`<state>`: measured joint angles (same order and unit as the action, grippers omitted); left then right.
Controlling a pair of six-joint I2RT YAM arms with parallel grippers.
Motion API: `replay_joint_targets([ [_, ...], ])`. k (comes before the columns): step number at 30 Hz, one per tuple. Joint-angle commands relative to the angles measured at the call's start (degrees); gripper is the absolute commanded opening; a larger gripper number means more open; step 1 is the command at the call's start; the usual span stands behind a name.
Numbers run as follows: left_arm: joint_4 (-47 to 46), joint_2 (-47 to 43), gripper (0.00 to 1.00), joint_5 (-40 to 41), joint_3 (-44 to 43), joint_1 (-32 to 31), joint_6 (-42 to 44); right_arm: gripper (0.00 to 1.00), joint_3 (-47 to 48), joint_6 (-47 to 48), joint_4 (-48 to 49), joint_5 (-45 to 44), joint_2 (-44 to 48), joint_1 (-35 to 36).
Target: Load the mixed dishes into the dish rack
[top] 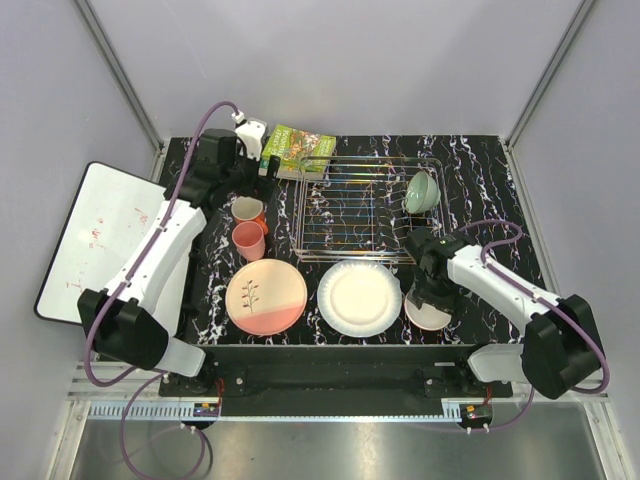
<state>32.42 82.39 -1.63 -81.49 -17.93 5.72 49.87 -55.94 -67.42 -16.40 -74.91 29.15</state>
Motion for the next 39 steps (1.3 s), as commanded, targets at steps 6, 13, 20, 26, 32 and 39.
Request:
replay_joint_targets([
  [6, -2.89, -4.52, 0.99, -1.54, -0.51, 1.50, -0.27, 0.88, 4.89, 6.72, -5.97, -1.97, -4.36, 0.47],
  [13, -2.72, -6.45, 0.99, -2.24, 0.19, 3.34, 0.78, 0.83, 2.51, 2.51, -1.93, 1.29, -8.40, 2.40],
  [20, -1.40, -6.54, 0.99, -2.15, -0.77, 3.87, 2.28, 0.84, 1.20, 1.28, 2.55, 3.66, -12.71, 4.16],
  [26, -1.22, -5.75, 0.99, -3.03, -1.30, 3.87, 2.02, 0.88, 0.14, 0.40, 7.38, 1.91, -15.08, 4.16],
  [32, -1.05, -5.05, 0.99, -3.90, -1.48, 4.05, 1.67, 0.91, 4.88, 0.04, 10.20, -1.26, -17.02, 3.55],
  [39, -0.26, -4.78, 0.99, -4.26, -2.00, 4.05, 2.19, 0.86, 4.89, -3.03, 13.36, -4.95, -15.10, 2.49],
])
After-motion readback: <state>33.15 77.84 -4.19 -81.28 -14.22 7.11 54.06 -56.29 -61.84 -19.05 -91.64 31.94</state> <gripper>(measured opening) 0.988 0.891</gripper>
